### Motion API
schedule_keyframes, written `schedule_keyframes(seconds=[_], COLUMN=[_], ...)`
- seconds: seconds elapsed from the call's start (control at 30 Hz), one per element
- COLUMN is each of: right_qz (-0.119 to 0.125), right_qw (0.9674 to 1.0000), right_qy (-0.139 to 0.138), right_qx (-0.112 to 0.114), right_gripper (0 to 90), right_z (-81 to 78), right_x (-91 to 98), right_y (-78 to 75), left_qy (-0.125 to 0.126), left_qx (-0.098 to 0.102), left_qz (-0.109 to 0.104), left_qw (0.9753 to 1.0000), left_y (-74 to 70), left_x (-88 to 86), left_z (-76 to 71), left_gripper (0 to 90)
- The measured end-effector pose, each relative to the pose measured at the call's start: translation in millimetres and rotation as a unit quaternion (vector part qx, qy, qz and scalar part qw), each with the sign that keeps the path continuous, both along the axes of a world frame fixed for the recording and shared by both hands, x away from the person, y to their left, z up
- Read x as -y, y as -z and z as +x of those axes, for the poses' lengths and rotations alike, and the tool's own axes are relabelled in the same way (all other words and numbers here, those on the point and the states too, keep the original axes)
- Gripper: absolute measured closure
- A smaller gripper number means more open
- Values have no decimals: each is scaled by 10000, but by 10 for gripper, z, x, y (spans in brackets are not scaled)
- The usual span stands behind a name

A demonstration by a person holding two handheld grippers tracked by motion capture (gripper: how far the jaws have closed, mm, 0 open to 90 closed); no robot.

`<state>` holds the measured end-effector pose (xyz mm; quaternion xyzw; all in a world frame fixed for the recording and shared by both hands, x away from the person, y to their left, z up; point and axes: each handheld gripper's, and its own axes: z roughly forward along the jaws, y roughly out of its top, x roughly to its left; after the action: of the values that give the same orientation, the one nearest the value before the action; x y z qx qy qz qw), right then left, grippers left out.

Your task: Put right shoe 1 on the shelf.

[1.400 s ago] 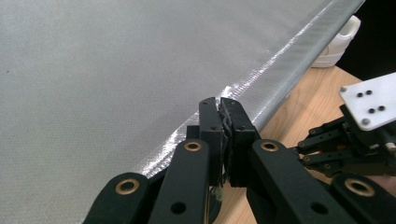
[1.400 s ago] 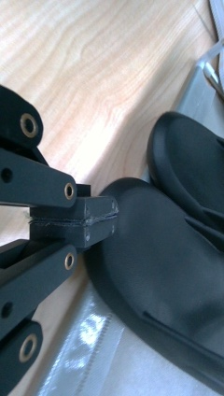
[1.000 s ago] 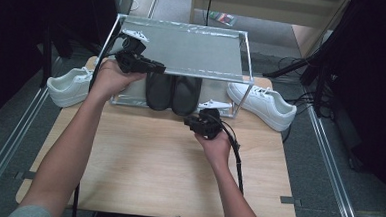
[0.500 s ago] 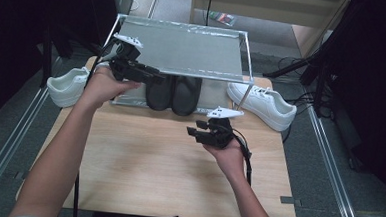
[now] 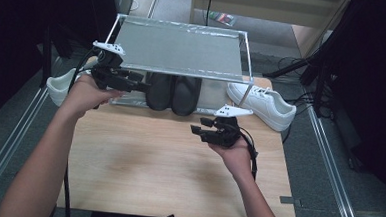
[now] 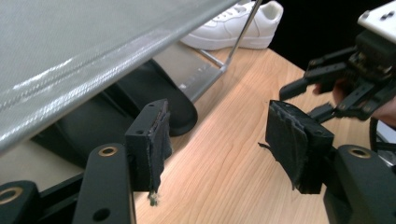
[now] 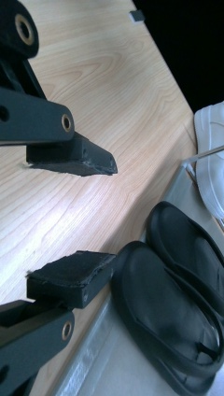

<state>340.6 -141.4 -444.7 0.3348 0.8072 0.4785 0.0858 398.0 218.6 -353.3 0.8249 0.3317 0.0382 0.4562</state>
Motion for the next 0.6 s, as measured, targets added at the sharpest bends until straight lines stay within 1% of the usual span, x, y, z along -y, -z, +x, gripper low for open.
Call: schedule_keyframes(seconds=[0.07, 0.1, 0.17, 0.33, 0.43, 0.5, 0.6], right_qz=[-106, -130, -115, -106, -97, -87, -51], right_qw=[9999, 9999, 9999, 9999, 9998, 9997, 9998], right_qy=[-8, -28, -59, -120, -156, -167, -161], right_qx=[78, 93, 65, 58, 125, 138, 136], right_gripper=[507, 507, 503, 500, 500, 500, 500], right_z=[-5, -4, -3, -28, -45, -52, -49], right_x=[22, 33, 48, 74, 95, 110, 128], right_y=[10, 17, 28, 10, -5, -10, -14], left_qy=[-41, -48, -72, -81, -74, -61, -102], left_qx=[-25, -47, -72, -22, 29, -19, -109], left_qz=[59, 49, 30, 39, 40, 53, 174], left_qw=[10000, 10000, 9999, 10000, 10000, 10000, 9997], left_y=[26, 40, 62, 92, 133, 182, 258], left_x=[-32, -50, -84, -167, -211, -231, -254], left_z=[-17, -26, -46, -96, -121, -128, -134], left_gripper=[384, 382, 378, 376, 372, 370, 363])
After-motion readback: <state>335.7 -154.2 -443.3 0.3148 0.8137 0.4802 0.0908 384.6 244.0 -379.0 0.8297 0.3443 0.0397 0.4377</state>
